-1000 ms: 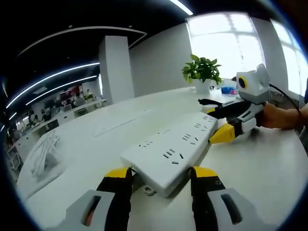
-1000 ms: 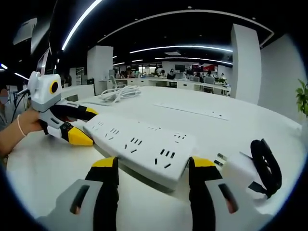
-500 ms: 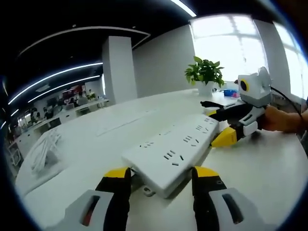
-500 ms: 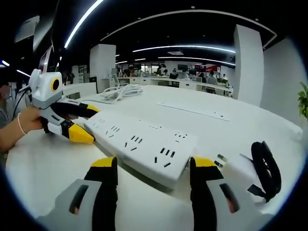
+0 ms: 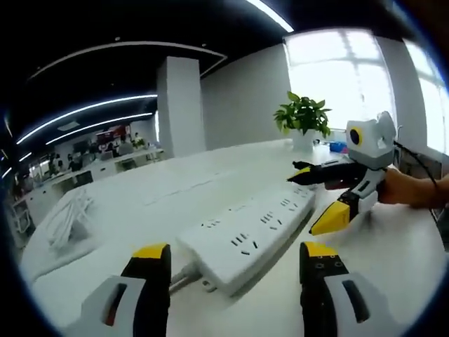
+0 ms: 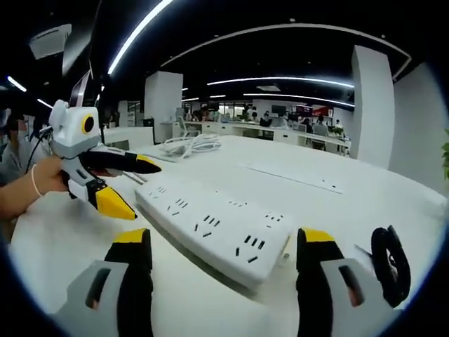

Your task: Straighten the power strip on the desk, plug the charger into it

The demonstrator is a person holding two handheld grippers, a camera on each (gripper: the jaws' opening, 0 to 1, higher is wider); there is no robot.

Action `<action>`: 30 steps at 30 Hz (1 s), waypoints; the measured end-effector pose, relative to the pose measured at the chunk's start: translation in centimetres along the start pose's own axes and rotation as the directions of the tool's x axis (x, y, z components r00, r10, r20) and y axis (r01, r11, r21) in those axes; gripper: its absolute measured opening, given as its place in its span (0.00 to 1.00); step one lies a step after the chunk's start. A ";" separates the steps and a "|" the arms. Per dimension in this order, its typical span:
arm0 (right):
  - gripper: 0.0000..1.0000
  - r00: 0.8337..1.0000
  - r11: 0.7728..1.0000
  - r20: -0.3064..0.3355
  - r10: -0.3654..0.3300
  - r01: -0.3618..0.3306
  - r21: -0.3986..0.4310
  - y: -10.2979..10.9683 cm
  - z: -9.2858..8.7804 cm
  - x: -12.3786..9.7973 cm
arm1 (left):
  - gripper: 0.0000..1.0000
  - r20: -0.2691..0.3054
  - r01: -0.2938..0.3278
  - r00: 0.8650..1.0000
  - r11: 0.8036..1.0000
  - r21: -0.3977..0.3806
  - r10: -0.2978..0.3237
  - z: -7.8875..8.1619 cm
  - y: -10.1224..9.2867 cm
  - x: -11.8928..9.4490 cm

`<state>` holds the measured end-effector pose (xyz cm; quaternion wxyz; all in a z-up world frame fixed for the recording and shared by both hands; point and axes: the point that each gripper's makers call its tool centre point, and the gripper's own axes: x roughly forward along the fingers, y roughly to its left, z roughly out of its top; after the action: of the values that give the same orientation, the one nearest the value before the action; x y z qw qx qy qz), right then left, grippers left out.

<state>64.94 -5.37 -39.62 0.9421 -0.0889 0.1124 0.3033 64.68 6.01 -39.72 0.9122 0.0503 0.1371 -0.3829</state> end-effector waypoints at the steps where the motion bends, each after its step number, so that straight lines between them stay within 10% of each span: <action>1: 0.89 1.000 1.000 0.016 0.003 -0.003 -0.007 0.1 0.4 -0.1 | 0.82 0.013 -0.001 1.000 1.000 -0.002 0.001 0.2 0.0 -0.1; 20: 1.00 0.992 0.994 0.120 0.042 -0.029 -0.108 0.9 3.8 -2.1 | 0.99 0.204 0.017 0.979 0.999 0.050 -0.027 4.8 -2.7 -2.9; 30: 1.00 0.988 0.983 0.120 0.100 -0.079 -0.167 1.0 4.0 -4.4 | 0.98 0.123 0.040 0.991 0.999 0.020 -0.042 3.5 -3.8 -3.7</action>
<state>61.49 -6.01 -34.74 0.9224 -0.1403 0.0305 0.3587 60.24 5.12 -35.23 0.9105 0.0316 0.0779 -0.4049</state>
